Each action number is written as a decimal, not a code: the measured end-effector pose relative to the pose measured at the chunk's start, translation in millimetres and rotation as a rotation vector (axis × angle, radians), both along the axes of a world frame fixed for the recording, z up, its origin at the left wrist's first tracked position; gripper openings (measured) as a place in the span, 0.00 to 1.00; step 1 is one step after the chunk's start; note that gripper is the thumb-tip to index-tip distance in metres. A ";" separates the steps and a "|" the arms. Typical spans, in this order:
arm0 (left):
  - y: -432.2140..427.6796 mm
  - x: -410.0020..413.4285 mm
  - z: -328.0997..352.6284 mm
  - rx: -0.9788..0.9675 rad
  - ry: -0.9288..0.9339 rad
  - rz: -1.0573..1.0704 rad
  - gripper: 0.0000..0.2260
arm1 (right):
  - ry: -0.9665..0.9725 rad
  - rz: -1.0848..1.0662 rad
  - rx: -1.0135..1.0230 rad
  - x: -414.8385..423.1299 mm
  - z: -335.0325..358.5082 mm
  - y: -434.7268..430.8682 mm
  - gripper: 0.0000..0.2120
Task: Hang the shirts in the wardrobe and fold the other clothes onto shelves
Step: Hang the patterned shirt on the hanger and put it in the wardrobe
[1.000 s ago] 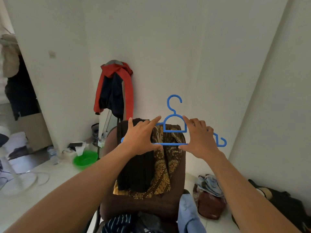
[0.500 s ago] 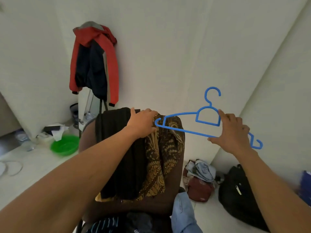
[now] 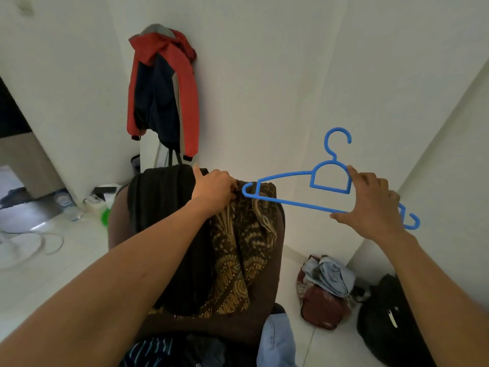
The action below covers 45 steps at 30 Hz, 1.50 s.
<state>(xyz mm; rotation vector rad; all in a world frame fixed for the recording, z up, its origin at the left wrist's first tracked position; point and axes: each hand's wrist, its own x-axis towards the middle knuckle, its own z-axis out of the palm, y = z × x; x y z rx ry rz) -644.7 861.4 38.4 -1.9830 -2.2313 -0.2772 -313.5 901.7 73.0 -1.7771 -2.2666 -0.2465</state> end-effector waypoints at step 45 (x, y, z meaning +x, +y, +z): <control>-0.7 38.4 -16.9 0.110 -0.185 0.055 0.06 | 0.117 -0.062 -0.057 13.7 -34.6 26.6 0.52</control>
